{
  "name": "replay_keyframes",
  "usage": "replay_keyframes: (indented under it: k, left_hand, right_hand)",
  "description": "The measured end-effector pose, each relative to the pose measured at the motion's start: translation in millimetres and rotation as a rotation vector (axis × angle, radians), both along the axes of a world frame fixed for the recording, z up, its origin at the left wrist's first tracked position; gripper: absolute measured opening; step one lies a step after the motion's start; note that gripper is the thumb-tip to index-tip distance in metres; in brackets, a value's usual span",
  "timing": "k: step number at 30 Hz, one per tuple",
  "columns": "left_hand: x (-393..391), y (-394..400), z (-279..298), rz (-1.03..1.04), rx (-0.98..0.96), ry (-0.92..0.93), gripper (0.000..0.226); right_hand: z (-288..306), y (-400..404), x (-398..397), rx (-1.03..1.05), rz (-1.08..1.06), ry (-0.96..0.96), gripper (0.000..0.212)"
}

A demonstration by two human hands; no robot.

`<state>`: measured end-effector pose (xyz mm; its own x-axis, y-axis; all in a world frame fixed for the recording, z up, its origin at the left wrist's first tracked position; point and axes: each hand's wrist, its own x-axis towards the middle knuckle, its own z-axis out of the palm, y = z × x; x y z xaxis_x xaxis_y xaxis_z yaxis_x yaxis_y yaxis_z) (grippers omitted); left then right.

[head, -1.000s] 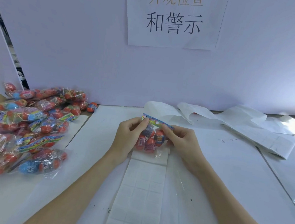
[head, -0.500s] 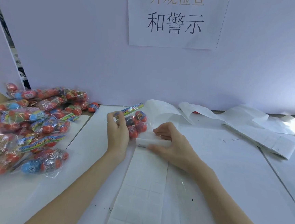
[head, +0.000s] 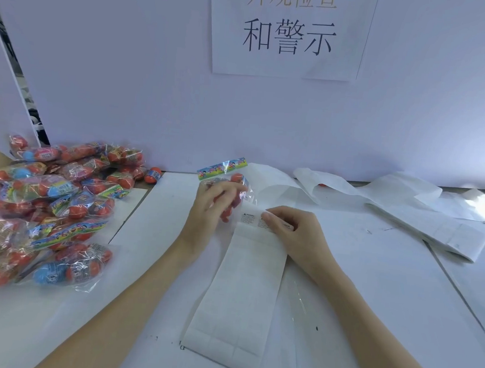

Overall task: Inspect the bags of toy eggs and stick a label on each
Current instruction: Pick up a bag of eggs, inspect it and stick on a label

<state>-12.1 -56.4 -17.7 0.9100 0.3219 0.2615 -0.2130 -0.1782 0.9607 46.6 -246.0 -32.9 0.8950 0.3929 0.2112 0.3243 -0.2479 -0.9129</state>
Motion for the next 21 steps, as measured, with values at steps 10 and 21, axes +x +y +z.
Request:
replay_keyframes:
  k: [10,21]
  left_hand:
    - [5.8,0.4,-4.6,0.088,0.244,0.024,0.006]
    - [6.3,-2.2,-2.7,0.090,0.172,0.036,0.029]
  right_hand:
    - [3.1,0.5,-2.5,0.075,0.004,0.067,0.019]
    - [3.9,-3.5,-1.9,-0.044,0.016,0.043,0.041]
